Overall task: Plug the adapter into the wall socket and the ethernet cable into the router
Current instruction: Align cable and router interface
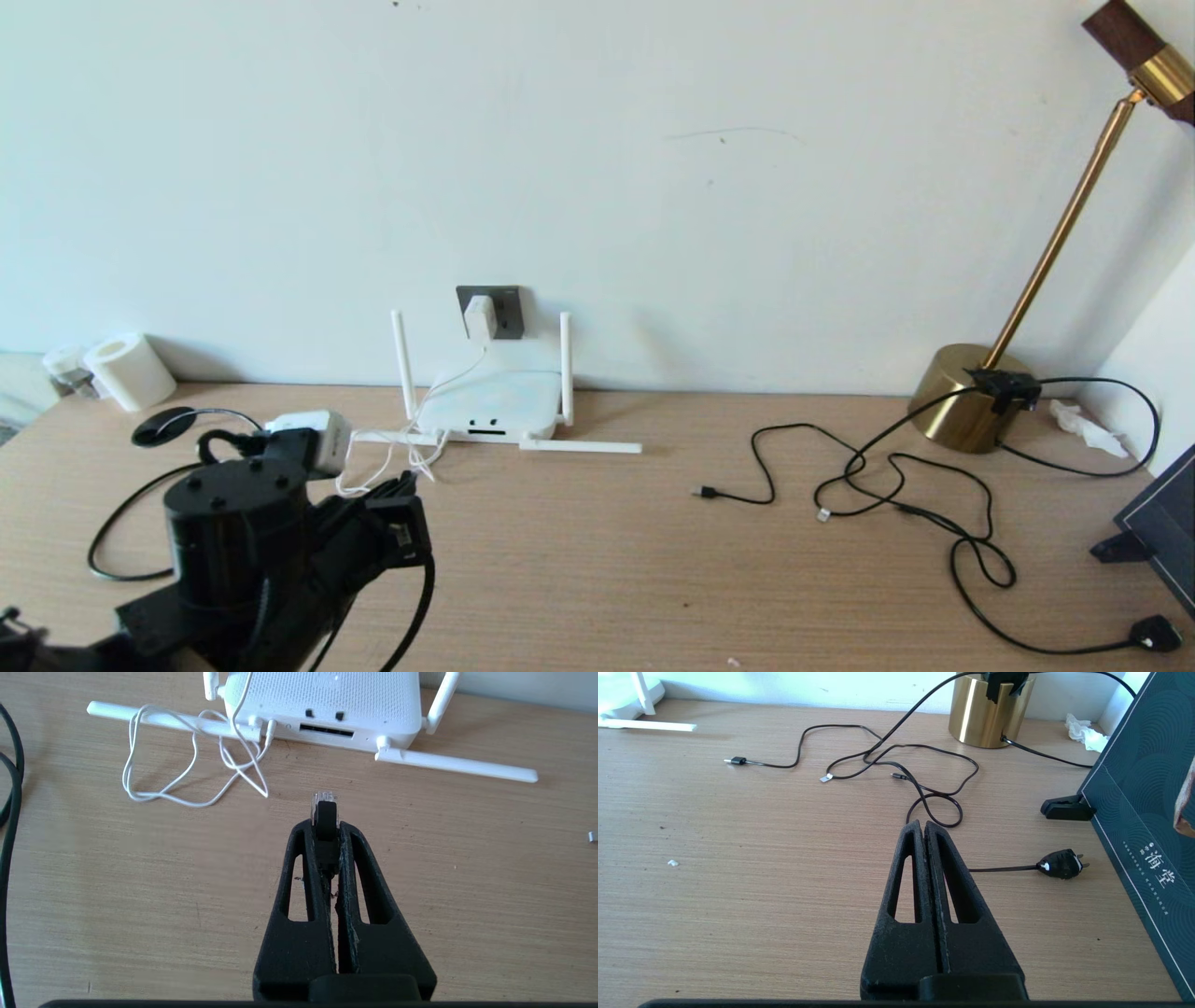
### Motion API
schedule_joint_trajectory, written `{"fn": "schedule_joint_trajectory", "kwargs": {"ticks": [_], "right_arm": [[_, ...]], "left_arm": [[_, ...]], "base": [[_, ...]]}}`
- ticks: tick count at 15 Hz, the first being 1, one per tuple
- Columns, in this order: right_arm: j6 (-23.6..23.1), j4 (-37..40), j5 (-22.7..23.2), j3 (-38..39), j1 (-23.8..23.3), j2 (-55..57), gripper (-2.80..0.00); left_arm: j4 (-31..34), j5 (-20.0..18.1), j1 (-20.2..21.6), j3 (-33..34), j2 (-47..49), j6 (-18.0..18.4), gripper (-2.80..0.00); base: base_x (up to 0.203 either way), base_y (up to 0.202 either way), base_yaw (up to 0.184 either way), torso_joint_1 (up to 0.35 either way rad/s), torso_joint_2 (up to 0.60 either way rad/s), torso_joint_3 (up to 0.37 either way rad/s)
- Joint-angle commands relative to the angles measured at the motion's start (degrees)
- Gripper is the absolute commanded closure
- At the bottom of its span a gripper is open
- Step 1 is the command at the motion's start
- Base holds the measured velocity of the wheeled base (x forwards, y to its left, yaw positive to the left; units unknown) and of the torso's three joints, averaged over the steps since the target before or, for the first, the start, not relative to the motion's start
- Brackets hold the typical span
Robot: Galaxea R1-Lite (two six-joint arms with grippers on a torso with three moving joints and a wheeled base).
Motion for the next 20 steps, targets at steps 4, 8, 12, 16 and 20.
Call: {"fn": "schedule_joint_trajectory", "kwargs": {"ticks": [4, 8, 12, 16, 20], "right_arm": [[0.0, 0.0, 0.0, 0.0, 0.0, 0.1, 0.0], [0.0, 0.0, 0.0, 0.0, 0.0, 0.1, 0.0], [0.0, 0.0, 0.0, 0.0, 0.0, 0.1, 0.0], [0.0, 0.0, 0.0, 0.0, 0.0, 0.1, 0.0], [0.0, 0.0, 0.0, 0.0, 0.0, 0.1, 0.0]], "left_arm": [[-0.3, 0.4, -0.1, -0.6, -0.2, 0.1, 0.0], [-0.3, 1.0, -0.1, -0.5, -1.1, 1.3, 0.0], [-0.1, 1.3, 0.0, 0.5, -2.8, 1.5, 0.0], [-0.2, 1.2, -0.1, 1.5, -2.2, 1.3, 0.0], [-0.2, 1.0, -0.1, 1.8, -1.5, 1.2, 0.0]], "base": [[0.0, 0.0, 0.0, 0.0, 0.0, 0.0], [0.0, 0.0, 0.0, 0.0, 0.0, 0.0], [0.0, 0.0, 0.0, 0.0, 0.0, 0.0], [0.0, 0.0, 0.0, 0.0, 0.0, 0.0], [0.0, 0.0, 0.0, 0.0, 0.0, 0.0]]}}
